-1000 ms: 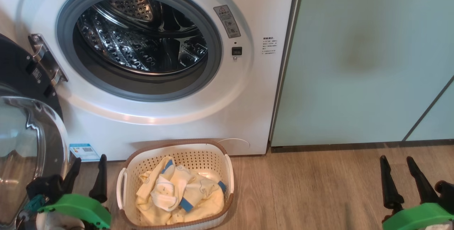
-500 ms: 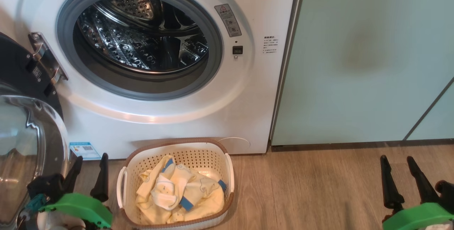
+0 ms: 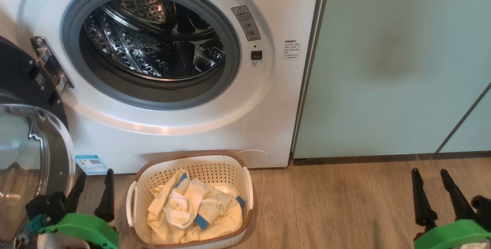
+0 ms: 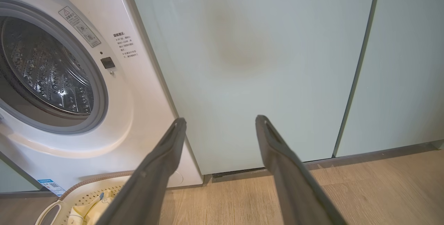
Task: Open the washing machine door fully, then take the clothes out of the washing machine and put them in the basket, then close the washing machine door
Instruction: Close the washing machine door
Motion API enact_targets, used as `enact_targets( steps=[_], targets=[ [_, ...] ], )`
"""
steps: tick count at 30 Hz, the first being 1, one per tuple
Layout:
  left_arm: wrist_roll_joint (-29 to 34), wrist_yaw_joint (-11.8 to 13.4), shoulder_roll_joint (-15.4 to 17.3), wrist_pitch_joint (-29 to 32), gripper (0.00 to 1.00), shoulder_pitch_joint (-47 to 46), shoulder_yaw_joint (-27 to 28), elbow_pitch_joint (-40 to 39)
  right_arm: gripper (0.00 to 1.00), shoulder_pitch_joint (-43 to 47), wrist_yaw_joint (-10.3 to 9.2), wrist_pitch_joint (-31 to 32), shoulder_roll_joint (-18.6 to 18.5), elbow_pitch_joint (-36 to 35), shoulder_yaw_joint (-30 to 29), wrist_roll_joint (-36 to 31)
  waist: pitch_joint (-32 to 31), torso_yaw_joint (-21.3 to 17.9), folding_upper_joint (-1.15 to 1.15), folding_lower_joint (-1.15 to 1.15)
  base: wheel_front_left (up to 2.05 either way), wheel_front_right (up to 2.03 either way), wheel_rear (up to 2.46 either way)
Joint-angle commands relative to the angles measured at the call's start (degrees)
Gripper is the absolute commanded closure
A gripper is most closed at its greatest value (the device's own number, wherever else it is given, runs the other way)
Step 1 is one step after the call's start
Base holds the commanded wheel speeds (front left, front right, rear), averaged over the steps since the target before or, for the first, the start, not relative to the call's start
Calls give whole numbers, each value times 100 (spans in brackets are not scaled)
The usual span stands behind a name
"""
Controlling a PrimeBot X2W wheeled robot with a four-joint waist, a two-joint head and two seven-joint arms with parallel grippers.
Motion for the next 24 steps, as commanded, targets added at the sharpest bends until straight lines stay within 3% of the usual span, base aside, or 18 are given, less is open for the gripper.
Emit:
enact_targets(
  steps=[1,11,24],
  targets=[
    [42,-3,105,-52,0,-203,229,-200,0,-123,20,-55,-73,-201,87,-65,1,3,0,0,-1,1,0],
    [63,-5,71,-52,0,-235,252,-156,0,-107,20,-55,-86,-205,80,-58,1,39,0,0,-84,68,16],
    [31,-7,95,-52,0,-223,198,-180,0,-113,20,-55,-98,-184,89,-60,-14,33,0,0,-209,181,28]
  ],
)
